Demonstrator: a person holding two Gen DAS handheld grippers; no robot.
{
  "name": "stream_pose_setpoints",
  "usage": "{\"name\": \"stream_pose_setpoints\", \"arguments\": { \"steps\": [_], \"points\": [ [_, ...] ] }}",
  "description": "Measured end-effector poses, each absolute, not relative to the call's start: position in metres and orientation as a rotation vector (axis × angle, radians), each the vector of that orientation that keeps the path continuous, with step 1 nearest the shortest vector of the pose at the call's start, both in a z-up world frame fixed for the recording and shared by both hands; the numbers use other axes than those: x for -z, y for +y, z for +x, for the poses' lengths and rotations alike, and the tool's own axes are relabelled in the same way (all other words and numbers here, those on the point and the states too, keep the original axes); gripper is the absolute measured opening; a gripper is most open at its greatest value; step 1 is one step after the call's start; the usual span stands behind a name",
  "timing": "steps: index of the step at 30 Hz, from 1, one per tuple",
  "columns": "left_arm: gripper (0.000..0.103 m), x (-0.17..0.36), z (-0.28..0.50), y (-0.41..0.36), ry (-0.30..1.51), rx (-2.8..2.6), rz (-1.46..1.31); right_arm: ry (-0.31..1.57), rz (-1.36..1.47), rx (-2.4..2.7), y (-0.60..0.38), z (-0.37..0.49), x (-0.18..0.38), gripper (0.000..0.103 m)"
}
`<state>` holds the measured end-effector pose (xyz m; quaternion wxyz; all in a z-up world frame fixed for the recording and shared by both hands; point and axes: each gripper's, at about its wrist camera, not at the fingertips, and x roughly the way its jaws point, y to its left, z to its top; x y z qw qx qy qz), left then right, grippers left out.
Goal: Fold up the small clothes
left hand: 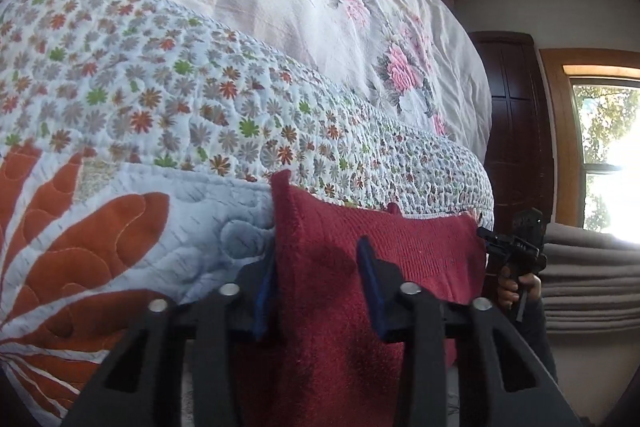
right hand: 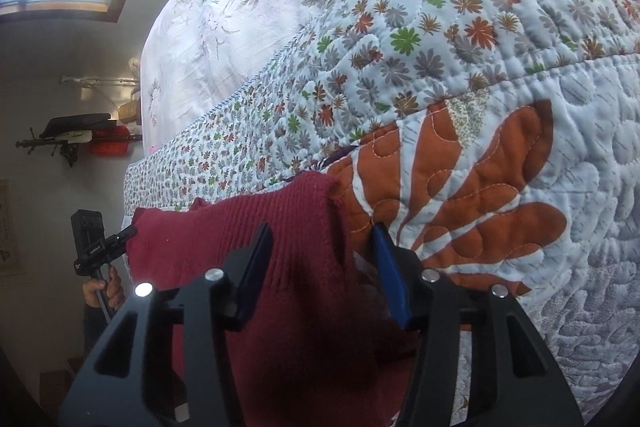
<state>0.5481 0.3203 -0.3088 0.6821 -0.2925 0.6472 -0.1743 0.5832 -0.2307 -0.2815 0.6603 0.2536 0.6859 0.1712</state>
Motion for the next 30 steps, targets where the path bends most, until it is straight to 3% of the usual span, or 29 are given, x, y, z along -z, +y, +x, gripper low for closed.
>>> {"name": "stream_pose_setpoints", "arguments": {
  "steps": [5, 8, 9, 11, 18, 23, 27, 30],
  "points": [
    [0.034, 0.316, 0.547, 0.316, 1.482, 0.404, -0.651, 1.57, 0.587, -0.467, -0.228, 0.578, 0.273, 0.051],
    [0.023, 0.321, 0.545, 0.314, 1.473, 0.397, -0.655, 1.584, 0.608, -0.469, -0.225, 0.58, 0.284, 0.045],
    [0.01, 0.319, 0.545, 0.313, 1.457, 0.399, -0.654, 1.578, 0.623, -0.467, -0.226, 0.58, 0.286, 0.035],
    [0.007, 0.309, 0.544, 0.311, 1.406, 0.393, -0.633, 1.552, 0.641, -0.462, -0.23, 0.582, 0.285, 0.006],
    [0.006, 0.249, 0.545, 0.307, 1.166, 0.431, -0.604, 1.338, 0.643, -0.472, -0.253, 0.578, 0.241, 0.005],
    [0.006, 0.292, 0.56, 0.311, 1.268, 0.347, -0.618, 1.351, 0.616, -0.363, -0.253, 0.582, 0.265, 0.006],
    [0.015, 0.318, 0.547, 0.324, 1.306, 0.257, -0.655, 1.402, 0.621, -0.334, -0.241, 0.572, 0.286, 0.037],
    [0.022, 0.29, 0.52, 0.335, 1.246, 0.279, -0.647, 1.345, 0.633, -0.366, -0.247, 0.55, 0.265, 0.041]
  ]
}}
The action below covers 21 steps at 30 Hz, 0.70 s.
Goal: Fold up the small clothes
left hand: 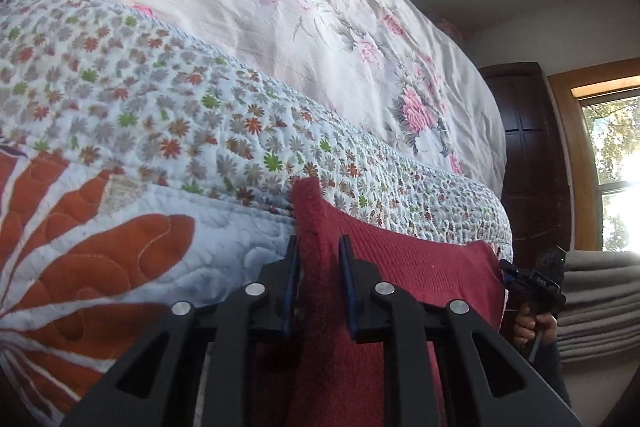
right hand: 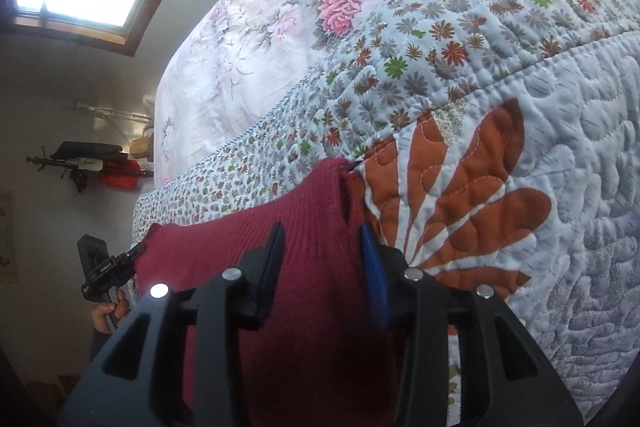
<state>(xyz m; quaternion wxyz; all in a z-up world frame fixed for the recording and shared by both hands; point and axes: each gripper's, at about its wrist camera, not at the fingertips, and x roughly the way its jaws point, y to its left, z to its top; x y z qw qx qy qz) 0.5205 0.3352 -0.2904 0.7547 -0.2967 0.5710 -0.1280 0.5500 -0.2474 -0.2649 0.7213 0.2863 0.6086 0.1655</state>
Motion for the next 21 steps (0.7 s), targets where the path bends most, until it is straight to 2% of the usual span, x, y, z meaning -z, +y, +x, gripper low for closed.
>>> {"name": "stream_pose_setpoints", "arguments": {
  "steps": [2, 3, 5, 6, 8, 10, 13, 14, 15, 16, 17, 18, 20, 21],
  "points": [
    [0.025, 0.269, 0.493, 0.34, 1.22, 0.318, -0.649, 1.311, 0.665, -0.358, -0.262, 0.529, 0.251, 0.045],
    [0.034, 0.262, 0.478, 0.341, 1.22, 0.338, -0.647, 1.297, 0.683, -0.357, -0.27, 0.515, 0.247, 0.047],
    [0.043, 0.252, 0.445, 0.336, 1.229, 0.368, -0.628, 1.288, 0.726, -0.363, -0.284, 0.478, 0.244, 0.047],
    [0.048, 0.252, 0.43, 0.333, 1.248, 0.385, -0.624, 1.29, 0.747, -0.363, -0.29, 0.46, 0.244, 0.051],
    [0.051, 0.257, 0.401, 0.327, 1.279, 0.38, -0.595, 1.302, 0.774, -0.345, -0.3, 0.42, 0.25, 0.054],
    [0.06, 0.264, 0.379, 0.325, 1.302, 0.358, -0.58, 1.31, 0.797, -0.334, -0.306, 0.385, 0.257, 0.054],
    [0.062, 0.274, 0.36, 0.324, 1.304, 0.358, -0.631, 1.323, 0.86, -0.337, -0.308, 0.349, 0.268, 0.06],
    [0.06, 0.276, 0.357, 0.323, 1.298, 0.357, -0.643, 1.33, 0.856, -0.337, -0.306, 0.343, 0.27, 0.06],
    [0.045, 0.277, 0.354, 0.323, 1.292, 0.368, -0.66, 1.338, 0.849, -0.337, -0.304, 0.339, 0.273, 0.06],
    [0.016, 0.276, 0.35, 0.322, 1.288, 0.376, -0.677, 1.343, 0.845, -0.344, -0.301, 0.337, 0.274, 0.06],
    [0.004, 0.275, 0.348, 0.322, 1.289, 0.377, -0.676, 1.343, 0.84, -0.354, -0.298, 0.336, 0.273, 0.059],
    [0.005, 0.275, 0.346, 0.318, 1.314, 0.4, -0.683, 1.34, 0.834, -0.364, -0.295, 0.337, 0.272, 0.058],
    [0.005, 0.271, 0.342, 0.308, 1.347, 0.416, -0.638, 1.338, 0.815, -0.383, -0.288, 0.339, 0.268, 0.045],
    [0.005, 0.267, 0.34, 0.304, 1.346, 0.413, -0.607, 1.341, 0.798, -0.389, -0.284, 0.34, 0.266, 0.034]
  ]
}}
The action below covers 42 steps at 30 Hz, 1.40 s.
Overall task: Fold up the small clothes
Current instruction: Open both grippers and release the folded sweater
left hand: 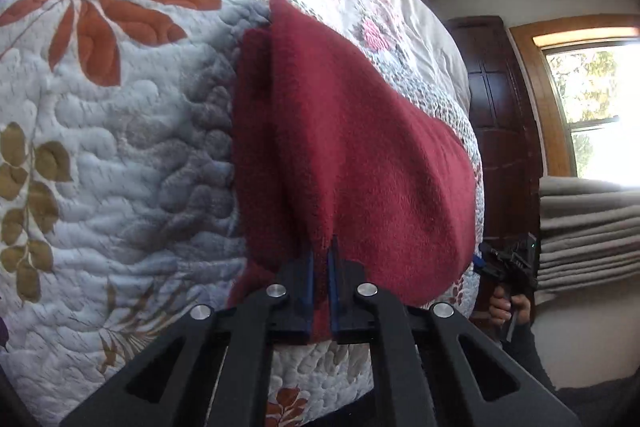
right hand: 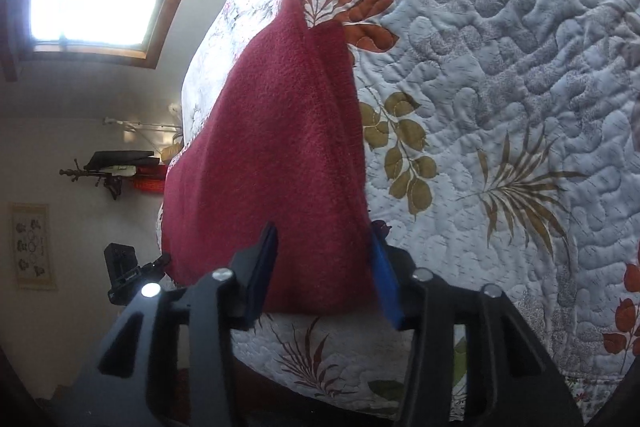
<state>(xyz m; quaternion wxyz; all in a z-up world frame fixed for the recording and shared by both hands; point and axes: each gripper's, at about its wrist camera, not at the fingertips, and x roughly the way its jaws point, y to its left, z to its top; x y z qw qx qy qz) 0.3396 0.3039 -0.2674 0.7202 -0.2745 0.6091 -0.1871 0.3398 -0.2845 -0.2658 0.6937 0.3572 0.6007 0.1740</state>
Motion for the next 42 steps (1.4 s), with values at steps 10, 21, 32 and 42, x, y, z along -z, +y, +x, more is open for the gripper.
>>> {"name": "stream_pose_setpoints", "arguments": {
  "steps": [10, 21, 32, 42],
  "points": [
    [0.005, 0.273, 0.316, 0.323, 1.34, 0.268, -0.526, 1.296, 0.707, -0.37, -0.273, 0.331, 0.242, 0.009],
    [0.014, 0.249, 0.294, 0.345, 1.223, 0.231, -0.579, 1.31, 0.779, -0.324, -0.288, 0.331, 0.257, 0.04],
    [0.021, 0.243, 0.273, 0.296, 1.153, 0.333, -0.635, 1.377, 0.461, -0.18, -0.266, 0.32, 0.272, 0.027],
    [0.043, 0.291, 0.268, 0.313, 1.284, 0.317, -0.767, 1.074, 0.01, -0.413, -0.128, 0.293, 0.153, 0.057]
  ]
}}
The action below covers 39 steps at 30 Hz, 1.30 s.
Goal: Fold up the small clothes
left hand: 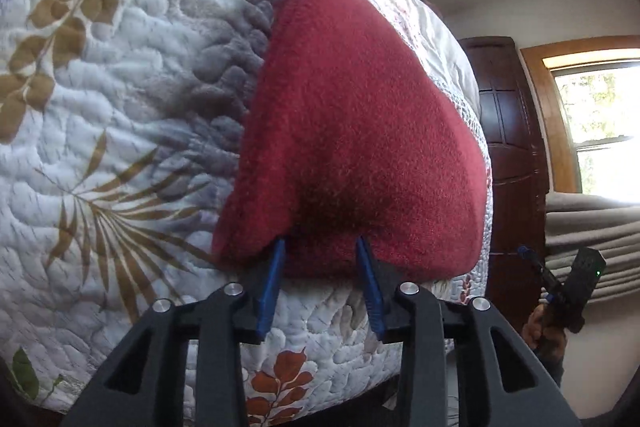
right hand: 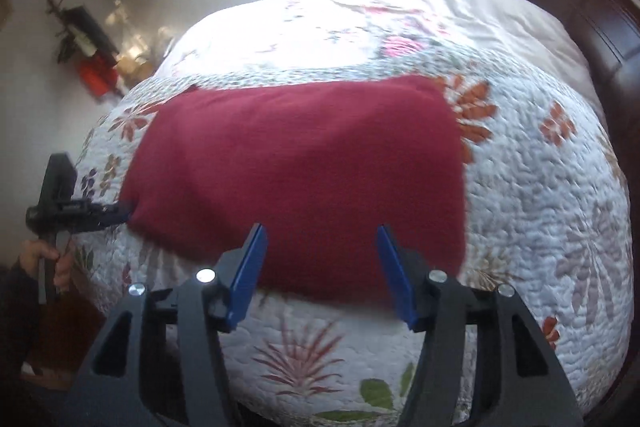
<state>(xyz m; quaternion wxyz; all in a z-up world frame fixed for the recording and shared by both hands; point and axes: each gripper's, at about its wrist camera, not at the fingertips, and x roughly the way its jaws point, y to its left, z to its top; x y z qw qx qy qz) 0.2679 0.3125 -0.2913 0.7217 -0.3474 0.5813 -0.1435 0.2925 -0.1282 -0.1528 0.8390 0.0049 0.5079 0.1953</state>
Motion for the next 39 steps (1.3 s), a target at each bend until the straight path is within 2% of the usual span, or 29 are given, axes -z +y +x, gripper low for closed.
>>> {"name": "stream_pose_setpoints", "arguments": {
  "steps": [4, 5, 7, 8, 10, 12, 16, 20, 22, 30, 32, 34, 36, 39],
  "points": [
    [0.066, 0.28, 0.265, 0.318, 1.292, 0.326, -0.76, 1.038, -0.121, -0.543, -0.039, 0.295, 0.159, 0.056],
    [0.068, 0.276, 0.263, 0.322, 1.288, 0.328, -0.756, 1.032, -0.144, -0.584, -0.018, 0.295, 0.162, 0.056],
    [0.078, 0.267, 0.258, 0.333, 1.272, 0.327, -0.758, 1.015, -0.222, -0.654, 0.024, 0.288, 0.162, 0.056],
    [0.081, 0.264, 0.254, 0.34, 1.263, 0.323, -0.77, 0.996, -0.303, -0.67, 0.044, 0.281, 0.162, 0.058],
    [0.087, 0.262, 0.251, 0.358, 1.244, 0.327, -0.833, 0.923, -0.519, -0.698, 0.081, 0.259, 0.168, 0.068],
    [0.088, 0.263, 0.253, 0.38, 1.232, 0.322, -0.895, 0.841, -0.725, -0.713, 0.11, 0.234, 0.174, 0.071],
    [0.091, 0.273, 0.268, 0.411, 1.216, 0.346, -1.042, 0.726, -1.006, -0.705, 0.143, 0.197, 0.198, 0.07],
    [0.092, 0.284, 0.292, 0.416, 1.233, 0.413, -1.121, 0.671, -1.161, -0.652, 0.168, 0.19, 0.223, 0.068],
    [0.092, 0.29, 0.305, 0.416, 1.256, 0.438, -1.14, 0.668, -1.223, -0.635, 0.18, 0.19, 0.237, 0.06],
    [0.093, 0.301, 0.336, 0.424, 1.268, 0.488, -1.175, 0.593, -1.397, -0.567, 0.223, 0.206, 0.277, 0.058],
    [0.093, 0.305, 0.341, 0.424, 1.27, 0.495, -1.201, 0.568, -1.415, -0.567, 0.233, 0.21, 0.284, 0.049],
    [0.093, 0.308, 0.346, 0.424, 1.278, 0.503, -1.214, 0.581, -1.405, -0.557, 0.241, 0.217, 0.286, 0.024],
    [0.093, 0.311, 0.351, 0.423, 1.282, 0.515, -1.221, 0.642, -1.316, -0.562, 0.24, 0.228, 0.275, 0.017],
    [0.096, 0.314, 0.358, 0.425, 1.275, 0.521, -1.257, 0.635, -1.214, -0.562, 0.237, 0.233, 0.243, 0.015]
  ]
}}
